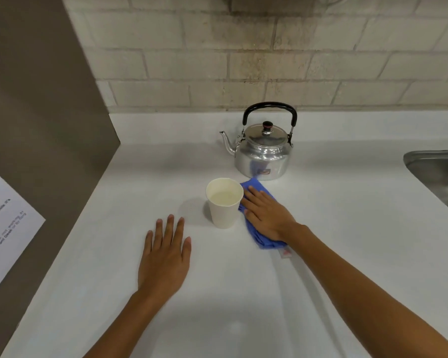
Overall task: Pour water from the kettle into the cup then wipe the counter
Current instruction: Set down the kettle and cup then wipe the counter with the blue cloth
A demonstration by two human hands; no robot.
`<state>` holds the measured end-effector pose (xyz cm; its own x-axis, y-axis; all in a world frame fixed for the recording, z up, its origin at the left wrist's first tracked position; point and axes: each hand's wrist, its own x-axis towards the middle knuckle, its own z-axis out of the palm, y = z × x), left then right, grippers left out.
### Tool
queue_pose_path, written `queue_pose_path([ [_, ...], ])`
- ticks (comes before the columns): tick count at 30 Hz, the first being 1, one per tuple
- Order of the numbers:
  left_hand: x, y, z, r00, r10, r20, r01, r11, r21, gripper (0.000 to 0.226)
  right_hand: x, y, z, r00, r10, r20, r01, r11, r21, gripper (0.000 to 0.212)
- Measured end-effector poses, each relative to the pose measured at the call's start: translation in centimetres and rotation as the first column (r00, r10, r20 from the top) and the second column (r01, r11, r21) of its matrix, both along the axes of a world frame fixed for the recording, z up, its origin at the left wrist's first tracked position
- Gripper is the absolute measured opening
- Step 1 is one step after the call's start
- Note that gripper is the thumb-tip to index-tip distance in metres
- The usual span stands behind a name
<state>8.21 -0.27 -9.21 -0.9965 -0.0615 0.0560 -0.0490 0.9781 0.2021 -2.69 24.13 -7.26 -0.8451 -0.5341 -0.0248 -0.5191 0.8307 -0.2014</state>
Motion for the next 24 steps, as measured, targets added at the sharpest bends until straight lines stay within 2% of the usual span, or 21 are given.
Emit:
queue_pose_path([
  [4,0.0,-0.2,0.0,1.0,0.007,0.0,-0.007,1.0,0.0,0.054,0.7,3.7,-0.1,0.986,0.165,0.034,-0.164,0.985,-0.047,0.047],
  [9,0.0,0.2,0.1,1.0,0.016,0.011,-0.016,1.0,-0.011,0.055,-0.9,1.7,0.2,1.0,-0.026,0.001,0.026,1.0,-0.012,0.048],
  [12,0.0,0.1,0.2,1.0,0.003,0.017,-0.003,1.0,-0.001,0.055,-0.3,0.4,0.1,0.999,0.027,-0.017,-0.027,1.0,-0.002,0.048],
  [15,0.1,-0.1,0.3,1.0,-0.001,0.018,0.001,1.0,0.003,0.055,1.2,3.2,-0.5,0.997,0.073,-0.023,-0.074,0.996,-0.053,0.048],
  [16,0.1,-0.2,0.3,1.0,-0.002,0.019,0.002,1.0,0.005,0.055,1.5,4.6,-0.6,0.999,0.034,-0.033,-0.036,0.997,-0.073,0.048],
  [18,0.1,-0.1,0.3,1.0,-0.002,0.02,0.002,1.0,0.01,0.055,1.8,7.3,-0.6,0.985,-0.167,-0.044,0.164,0.984,-0.073,0.048],
  [21,0.1,0.1,0.3,1.0,0.001,0.024,-0.001,1.0,-0.005,0.056,2.2,7.4,0.1,0.894,-0.447,-0.043,0.448,0.894,0.005,0.05],
  [24,0.1,0.1,0.3,1.0,-0.003,0.02,0.003,1.0,-0.002,0.056,5.5,2.9,-0.1,0.887,-0.455,-0.077,0.455,0.89,-0.014,0.052],
])
